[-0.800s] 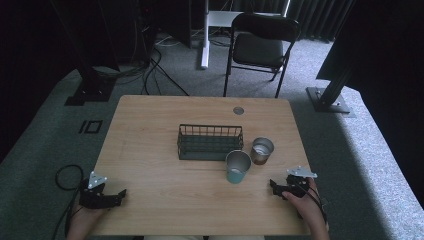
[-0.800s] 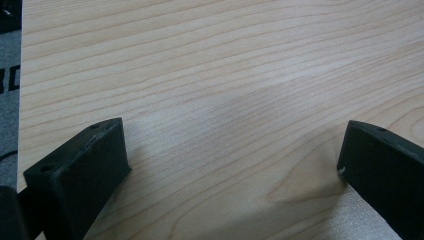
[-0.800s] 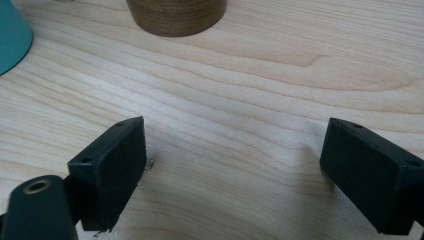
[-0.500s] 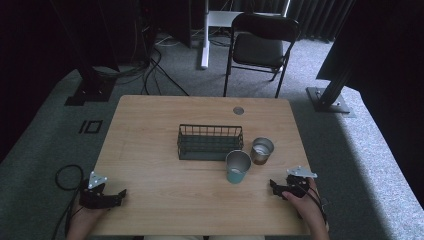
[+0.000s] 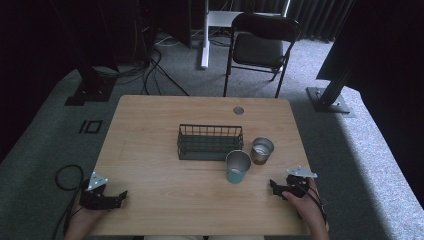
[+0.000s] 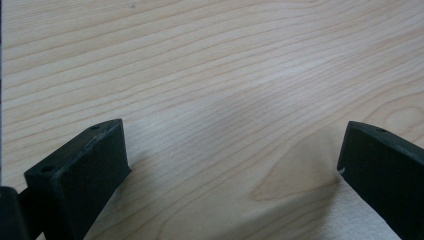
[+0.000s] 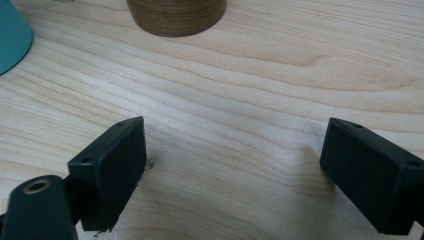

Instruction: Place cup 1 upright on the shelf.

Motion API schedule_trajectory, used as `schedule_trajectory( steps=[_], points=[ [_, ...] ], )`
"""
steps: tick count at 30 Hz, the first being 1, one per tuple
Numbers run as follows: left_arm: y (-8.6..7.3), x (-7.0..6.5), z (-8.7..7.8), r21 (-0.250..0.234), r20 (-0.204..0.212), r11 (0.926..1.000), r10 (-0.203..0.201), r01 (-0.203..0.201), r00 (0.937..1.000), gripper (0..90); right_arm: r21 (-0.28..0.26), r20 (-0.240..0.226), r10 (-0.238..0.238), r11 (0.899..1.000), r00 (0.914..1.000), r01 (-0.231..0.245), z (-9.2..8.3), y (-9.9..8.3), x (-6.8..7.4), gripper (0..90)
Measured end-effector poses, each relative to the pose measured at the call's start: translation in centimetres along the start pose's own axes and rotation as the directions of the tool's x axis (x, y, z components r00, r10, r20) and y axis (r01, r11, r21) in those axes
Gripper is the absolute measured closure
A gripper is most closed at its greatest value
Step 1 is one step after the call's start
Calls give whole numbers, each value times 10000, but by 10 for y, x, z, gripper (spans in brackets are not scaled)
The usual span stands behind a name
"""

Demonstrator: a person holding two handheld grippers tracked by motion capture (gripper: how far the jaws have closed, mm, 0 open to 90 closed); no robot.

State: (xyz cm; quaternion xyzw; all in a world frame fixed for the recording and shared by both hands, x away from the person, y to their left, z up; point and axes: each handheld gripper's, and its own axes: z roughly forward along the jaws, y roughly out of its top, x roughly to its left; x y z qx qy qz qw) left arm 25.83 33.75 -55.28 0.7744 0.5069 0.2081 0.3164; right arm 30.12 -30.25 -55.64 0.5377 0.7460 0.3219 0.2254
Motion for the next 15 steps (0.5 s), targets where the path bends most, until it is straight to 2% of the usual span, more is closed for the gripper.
schedule_trajectory(
  steps=[8, 15],
  points=[
    [3, -5, 1, -131, 414, 9996, 263, -257, 9988, 5, -2, 1, -1, 10000, 10000, 1, 0, 0, 0, 110],
    [6, -11, -2, -396, 609, 9981, 502, -478, 9969, 5, -2, 2, -2, 10000, 10000, 2, 0, 0, 0, 110]
  ],
)
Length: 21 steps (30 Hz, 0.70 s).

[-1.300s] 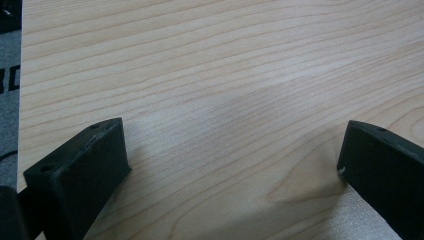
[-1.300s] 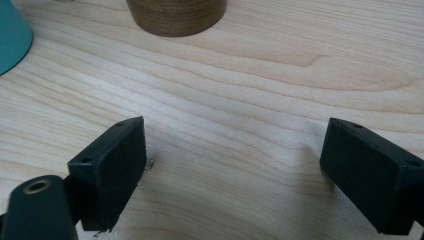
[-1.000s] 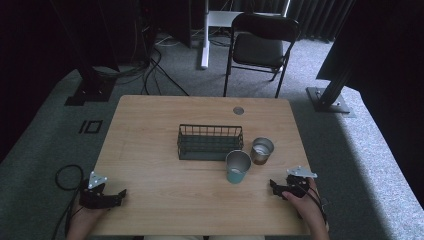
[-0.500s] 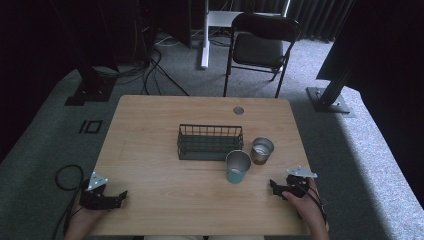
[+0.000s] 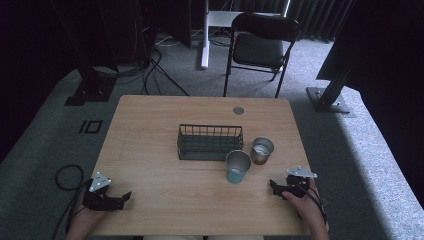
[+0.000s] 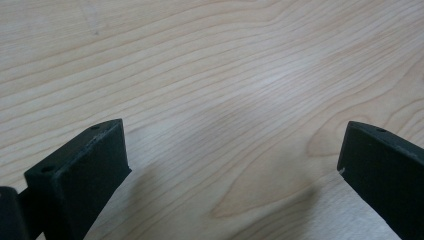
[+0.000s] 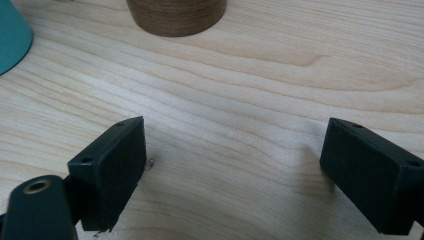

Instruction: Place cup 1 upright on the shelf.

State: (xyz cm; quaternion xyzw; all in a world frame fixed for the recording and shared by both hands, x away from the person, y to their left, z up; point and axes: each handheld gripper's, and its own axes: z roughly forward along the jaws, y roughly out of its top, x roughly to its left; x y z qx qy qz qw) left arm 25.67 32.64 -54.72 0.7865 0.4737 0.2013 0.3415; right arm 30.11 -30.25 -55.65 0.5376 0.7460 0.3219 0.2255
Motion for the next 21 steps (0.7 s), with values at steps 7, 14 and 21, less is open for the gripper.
schedule_trajectory(
  steps=[7, 14, 21],
  points=[
    [6, -7, 1, -182, 46, 9996, 201, -200, 9998, 4, 3, 2, 2, 10000, 10000, -2, 0, 0, 0, 110],
    [16, -21, 7, -190, 419, 9977, 659, -652, 9969, 5, 3, 1, 4, 10000, 10000, -4, 0, 0, 0, 110],
    [21, -31, 10, -262, 854, 9950, 983, -964, 9915, 5, 2, 1, 1, 10000, 10000, -1, 0, 0, 0, 110]
  ],
)
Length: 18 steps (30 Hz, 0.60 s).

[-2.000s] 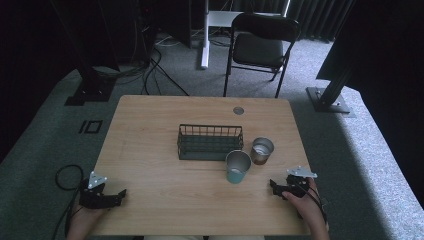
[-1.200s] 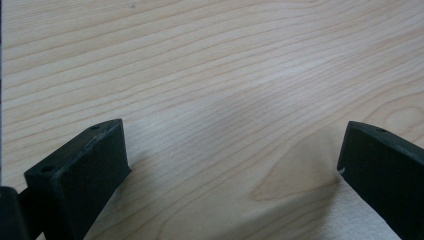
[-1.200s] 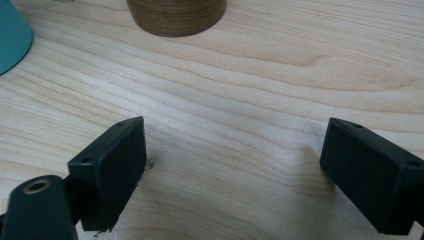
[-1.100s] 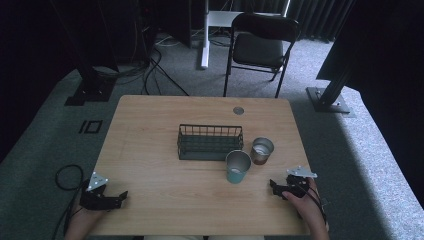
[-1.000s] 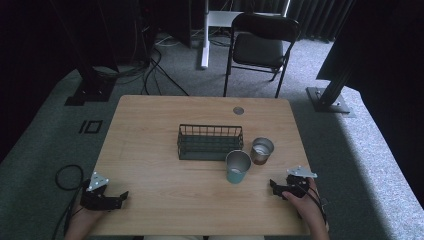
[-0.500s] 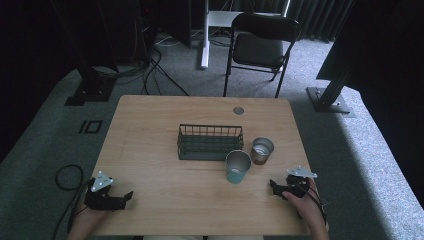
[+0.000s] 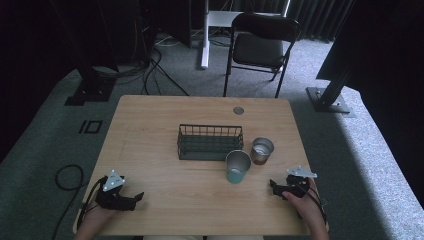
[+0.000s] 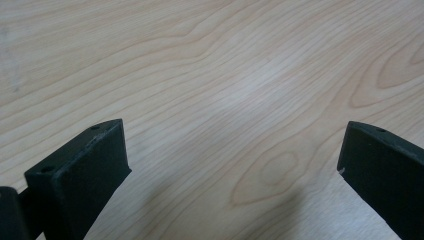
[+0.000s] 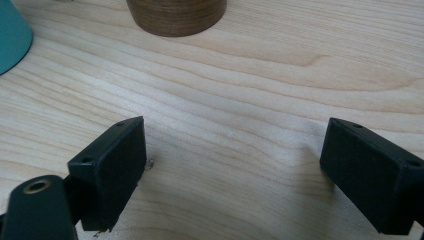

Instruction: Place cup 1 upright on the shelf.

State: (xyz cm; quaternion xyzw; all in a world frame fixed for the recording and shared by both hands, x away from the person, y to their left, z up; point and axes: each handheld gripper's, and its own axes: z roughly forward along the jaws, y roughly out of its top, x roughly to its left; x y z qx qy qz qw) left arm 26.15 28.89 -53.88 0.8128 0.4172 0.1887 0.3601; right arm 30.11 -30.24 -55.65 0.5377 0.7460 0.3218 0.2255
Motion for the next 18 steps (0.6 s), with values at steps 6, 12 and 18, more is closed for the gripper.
schedule_trajectory(
  steps=[6, 12, 18],
  points=[
    [6, -6, 5, -7, 261, 9998, 195, -195, 9995, 5, 2, 1, 2, 10000, 10000, -2, 0, 0, 0, 110],
    [16, -16, 12, -198, 627, 9986, 510, -499, 9967, 5, 2, -1, 4, 10000, 10000, -4, 0, 0, 0, 110],
    [24, -27, 21, -178, 920, 9958, 913, -901, 9916, 5, 1, 0, 1, 10000, 10000, -1, 0, 0, 0, 110]
  ],
)
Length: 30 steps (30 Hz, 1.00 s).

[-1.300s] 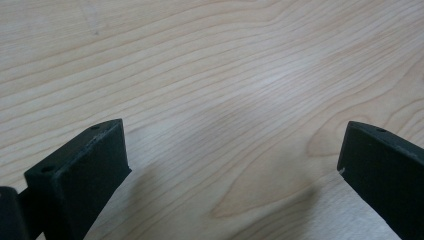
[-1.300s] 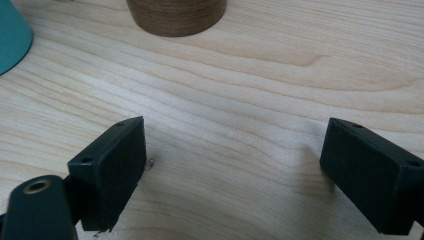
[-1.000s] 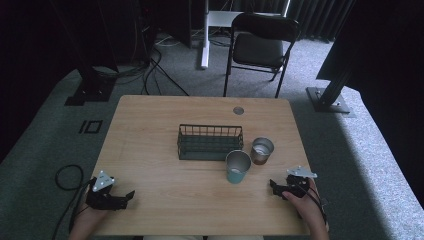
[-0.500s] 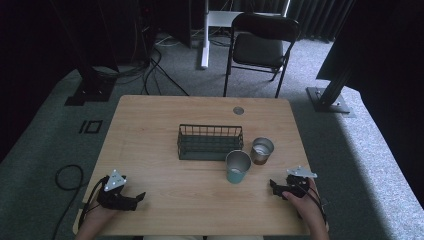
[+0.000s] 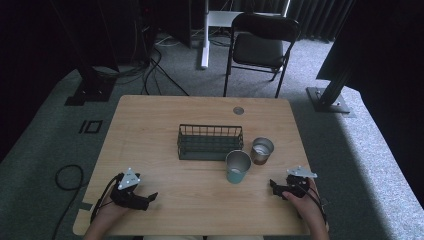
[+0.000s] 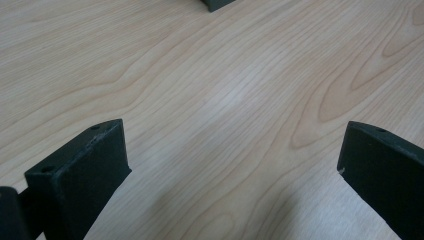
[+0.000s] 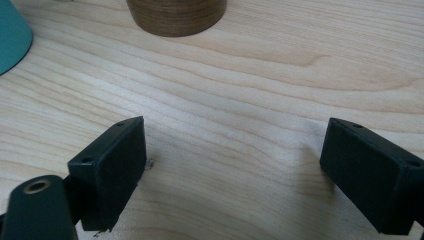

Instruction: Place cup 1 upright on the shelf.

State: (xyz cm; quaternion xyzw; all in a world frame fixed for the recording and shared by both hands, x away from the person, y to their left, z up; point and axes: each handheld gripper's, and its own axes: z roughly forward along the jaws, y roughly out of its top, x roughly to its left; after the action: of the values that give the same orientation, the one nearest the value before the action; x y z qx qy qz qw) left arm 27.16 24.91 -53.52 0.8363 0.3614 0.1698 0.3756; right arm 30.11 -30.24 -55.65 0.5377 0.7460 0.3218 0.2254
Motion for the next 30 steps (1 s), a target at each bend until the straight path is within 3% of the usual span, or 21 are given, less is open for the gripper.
schedule_trajectory(
  steps=[18, 20, 30],
  points=[
    [22, -16, 14, -413, 537, 9976, 585, -563, 9968, 5, 2, 0, 2, 10000, 10000, -2, 0, 0, 0, 110],
    [29, -22, 18, -585, 824, 9958, 755, -708, 9937, 5, 1, 1, 2, 10000, 10000, -2, 0, 0, 0, 110],
    [39, -33, 29, -737, 1261, 9929, 1017, -930, 9868, 5, 0, -1, 3, 10000, 10000, -3, 0, 0, 0, 110]
  ],
)
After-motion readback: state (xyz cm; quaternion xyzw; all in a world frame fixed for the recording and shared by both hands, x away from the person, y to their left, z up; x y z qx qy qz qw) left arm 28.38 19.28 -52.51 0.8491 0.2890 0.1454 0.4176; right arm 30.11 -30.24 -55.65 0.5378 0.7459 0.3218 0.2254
